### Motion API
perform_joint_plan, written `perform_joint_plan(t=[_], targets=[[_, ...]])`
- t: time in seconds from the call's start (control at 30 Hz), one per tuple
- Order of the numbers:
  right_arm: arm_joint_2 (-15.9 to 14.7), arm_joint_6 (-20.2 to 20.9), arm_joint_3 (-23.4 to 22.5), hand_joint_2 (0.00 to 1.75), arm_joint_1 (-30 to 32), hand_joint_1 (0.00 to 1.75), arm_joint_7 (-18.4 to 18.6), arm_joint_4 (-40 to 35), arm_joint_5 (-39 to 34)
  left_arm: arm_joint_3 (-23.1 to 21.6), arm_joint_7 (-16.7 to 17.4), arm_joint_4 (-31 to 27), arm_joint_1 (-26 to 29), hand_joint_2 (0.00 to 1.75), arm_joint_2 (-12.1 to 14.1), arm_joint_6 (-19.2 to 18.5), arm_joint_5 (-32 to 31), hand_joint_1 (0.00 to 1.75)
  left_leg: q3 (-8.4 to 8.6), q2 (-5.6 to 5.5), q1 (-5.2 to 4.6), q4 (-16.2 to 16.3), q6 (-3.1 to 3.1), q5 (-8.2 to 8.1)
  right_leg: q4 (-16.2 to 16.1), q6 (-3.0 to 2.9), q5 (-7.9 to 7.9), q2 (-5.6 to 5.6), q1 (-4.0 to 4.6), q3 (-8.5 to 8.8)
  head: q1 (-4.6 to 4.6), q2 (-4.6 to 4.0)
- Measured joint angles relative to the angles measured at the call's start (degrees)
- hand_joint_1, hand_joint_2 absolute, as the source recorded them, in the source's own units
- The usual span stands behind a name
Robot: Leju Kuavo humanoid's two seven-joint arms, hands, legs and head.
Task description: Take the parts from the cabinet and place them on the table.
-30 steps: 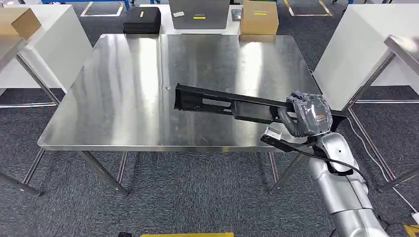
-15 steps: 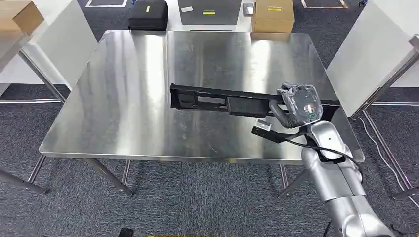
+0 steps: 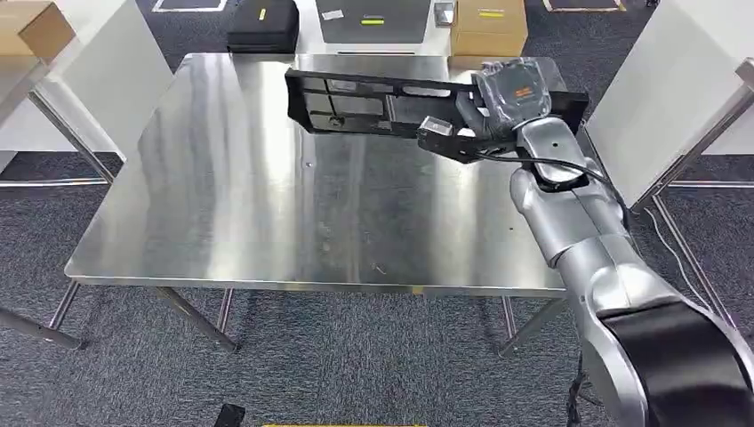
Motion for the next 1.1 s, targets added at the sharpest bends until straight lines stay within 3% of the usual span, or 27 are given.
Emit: perform_joint_plan(t=[0.4, 0.57, 0.67, 0.7, 0.8, 0.83, 1.1], targets=[[2.38, 0.33, 0.17, 0.0, -2.41, 1.75, 2.51, 9.52, 0.41, 0.17, -0.54, 0.02, -0.05, 1.75, -0.13, 0.87, 0.07, 0.0, -0.05, 0.01, -0.23, 0.02, -0.01, -0.01, -0.03, 0.01, 0.0, 0.01, -0.01, 0.09, 0.24, 0.0], [2.4, -0.72, 0.17, 0.0, -2.29, 1.75, 2.27, 10.9, 2.16, -0.24, -2.93, 0.02, -0.05, 1.75, -0.37, 7.3, -2.82, 0.0, -0.04, 0.0, -0.26, 0.03, -0.01, -0.02, -0.04, 0.01, 0.0, 0.01, -0.04, 0.08, 0.22, 0.0], [2.14, -2.12, 0.17, 0.0, -2.06, 1.75, 1.46, 11.58, 2.54, -0.48, -3.28, 0.02, -0.07, 1.75, -0.66, 7.72, -3.5, 0.0, -0.04, 0.02, -0.26, 0.03, -0.01, -0.02, -0.04, 0.01, 0.0, 0.01, -0.15, 0.05, 0.22, 0.0], [2.05, -2.16, 0.17, 1.75, -2.02, 0.0, 1.46, 11.78, 2.6, -0.61, -3.32, 0.02, -0.07, 1.75, -0.72, 7.76, -3.83, 0.0, -0.04, 0.02, -0.26, 0.03, -0.01, -0.02, -0.04, 0.01, 0.0, 0.01, -0.15, 0.05, 0.24, 0.0], [1.75, -2.67, 0.15, 1.75, -1.74, 0.0, 1.38, 12.25, 2.51, -0.72, -3.58, 0.02, -0.07, 1.75, -0.98, 7.19, -3.83, 0.0, -0.04, 0.01, -0.26, 0.04, -0.01, -0.02, -0.04, 0.01, 0.0, 0.01, -0.18, -0.01, 0.24, 0.0], [1.64, -2.89, 0.17, 1.75, -1.65, 0.0, 1.22, 12.34, 2.51, -0.72, -3.63, 0.02, -0.07, 0.0, -1.03, 7.1, -3.82, 0.0, -0.04, 0.01, -0.26, 0.04, -0.01, -0.02, -0.04, 0.01, 0.0, 0.01, -0.18, -0.01, 0.22, 0.0], [0.41, -3.15, -0.09, 1.75, -1.46, 0.0, 1.22, 12.56, 2.71, -0.68, -3.13, 0.02, -0.08, 0.0, -1.07, 8.15, -3.28, 0.0, -0.03, 0.03, -0.25, 0.03, -0.01, -0.03, -0.04, 0.01, 0.0, 0.01, -0.18, -0.03, 0.22, 0.0]])
